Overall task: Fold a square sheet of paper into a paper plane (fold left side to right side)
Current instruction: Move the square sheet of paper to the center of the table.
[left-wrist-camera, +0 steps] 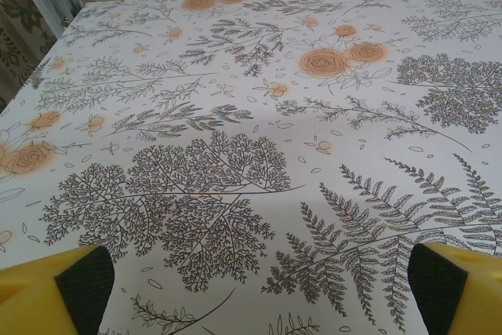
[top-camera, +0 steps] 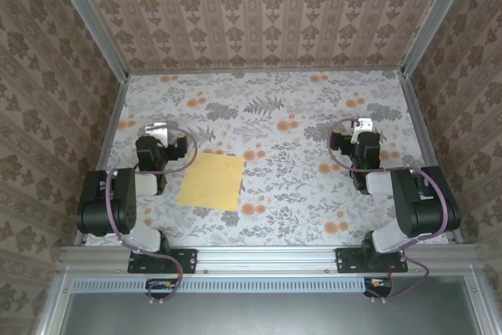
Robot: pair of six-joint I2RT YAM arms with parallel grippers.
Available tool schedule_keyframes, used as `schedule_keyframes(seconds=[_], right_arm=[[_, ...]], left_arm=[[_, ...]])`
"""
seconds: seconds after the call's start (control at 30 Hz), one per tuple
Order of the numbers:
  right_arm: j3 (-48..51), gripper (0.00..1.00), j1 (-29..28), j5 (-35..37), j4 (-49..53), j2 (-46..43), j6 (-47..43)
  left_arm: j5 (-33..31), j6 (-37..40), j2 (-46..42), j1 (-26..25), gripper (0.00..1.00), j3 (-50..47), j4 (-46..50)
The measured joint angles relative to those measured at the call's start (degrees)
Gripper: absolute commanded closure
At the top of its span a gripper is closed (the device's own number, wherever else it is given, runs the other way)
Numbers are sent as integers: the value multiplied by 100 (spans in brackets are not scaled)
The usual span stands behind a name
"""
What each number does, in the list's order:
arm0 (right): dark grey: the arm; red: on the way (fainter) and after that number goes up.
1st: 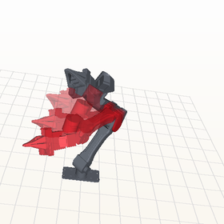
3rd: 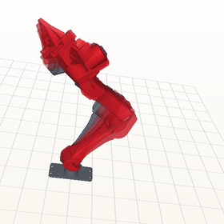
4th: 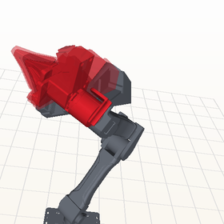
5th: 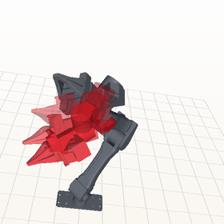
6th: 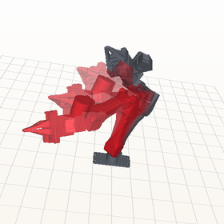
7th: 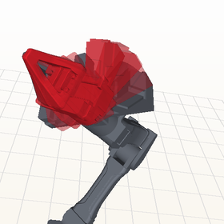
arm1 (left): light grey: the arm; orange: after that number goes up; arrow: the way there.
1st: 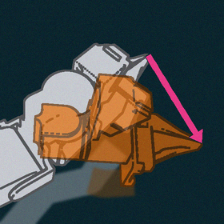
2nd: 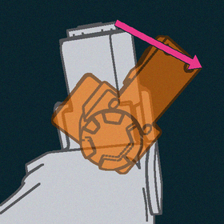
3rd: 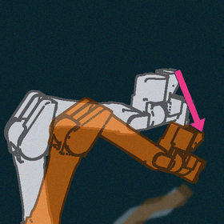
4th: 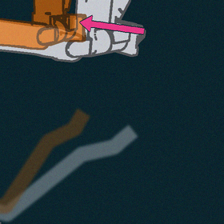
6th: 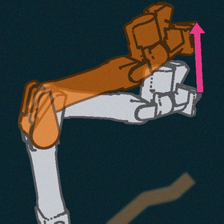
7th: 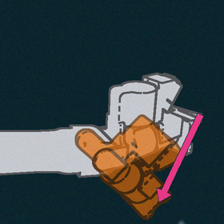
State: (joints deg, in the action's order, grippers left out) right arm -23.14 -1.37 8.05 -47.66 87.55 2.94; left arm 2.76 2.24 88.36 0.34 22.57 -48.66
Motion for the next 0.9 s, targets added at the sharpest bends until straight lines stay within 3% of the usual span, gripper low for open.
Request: schedule_keyframes(seconds=[0.9], right_arm=[[-2,0,15,-101,20,-9,9]], left_arm=[[-35,-2,-20,2,0,-2,2]])
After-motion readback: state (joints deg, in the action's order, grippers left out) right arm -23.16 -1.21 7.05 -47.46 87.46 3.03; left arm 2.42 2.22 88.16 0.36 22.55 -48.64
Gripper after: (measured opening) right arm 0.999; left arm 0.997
